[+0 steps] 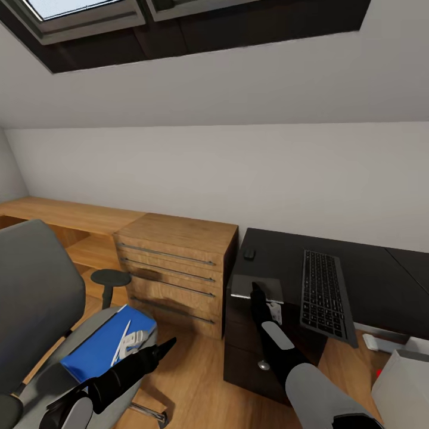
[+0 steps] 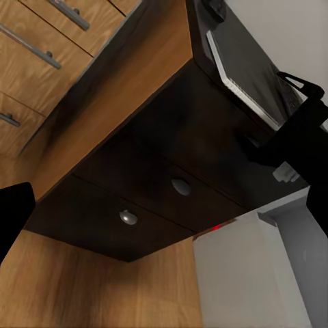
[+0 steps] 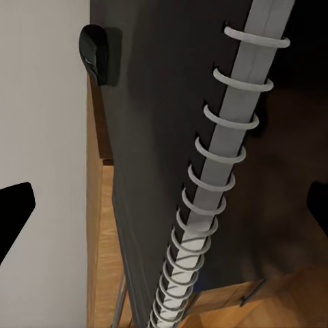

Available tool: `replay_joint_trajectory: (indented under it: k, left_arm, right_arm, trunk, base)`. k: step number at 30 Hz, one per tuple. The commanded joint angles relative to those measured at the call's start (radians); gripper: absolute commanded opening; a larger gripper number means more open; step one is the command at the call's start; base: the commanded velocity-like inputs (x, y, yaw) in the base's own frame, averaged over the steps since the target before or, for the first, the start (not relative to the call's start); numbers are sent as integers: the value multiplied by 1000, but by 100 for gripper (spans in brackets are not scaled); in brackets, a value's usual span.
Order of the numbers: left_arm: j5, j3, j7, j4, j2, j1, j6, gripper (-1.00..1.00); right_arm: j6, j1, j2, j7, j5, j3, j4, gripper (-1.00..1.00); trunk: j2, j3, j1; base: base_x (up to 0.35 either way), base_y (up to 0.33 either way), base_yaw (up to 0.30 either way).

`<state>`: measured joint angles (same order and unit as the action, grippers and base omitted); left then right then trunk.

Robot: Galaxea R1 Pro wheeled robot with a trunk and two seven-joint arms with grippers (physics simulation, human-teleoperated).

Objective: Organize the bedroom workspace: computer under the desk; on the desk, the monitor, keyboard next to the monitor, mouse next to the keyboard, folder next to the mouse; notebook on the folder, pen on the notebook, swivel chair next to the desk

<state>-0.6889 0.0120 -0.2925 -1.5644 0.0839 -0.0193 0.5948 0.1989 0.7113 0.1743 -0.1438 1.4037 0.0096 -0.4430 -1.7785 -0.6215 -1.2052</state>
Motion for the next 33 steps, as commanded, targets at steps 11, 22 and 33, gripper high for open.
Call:
replay_joint_trajectory:
  k: [11, 22, 33]
  left_arm:
    - [-6, 0, 1, 0, 0, -1, 6, 100]
    - [-6, 0, 1, 0, 0, -1, 6, 100]
    - [-3, 1, 4, 0, -1, -1, 6, 100]
  right_arm:
    - [4, 1, 0, -5, 11, 3, 1, -100]
    - [4, 1, 0, -5, 11, 3, 0, -100]
    - [5, 1, 0, -7, 8, 7, -6, -100]
  trunk:
    - [0, -1, 0]
    - [0, -1, 0]
    - [49, 21, 27]
  base:
    - [6, 0, 0]
    - [0, 0, 0]
    - [0, 0, 0]
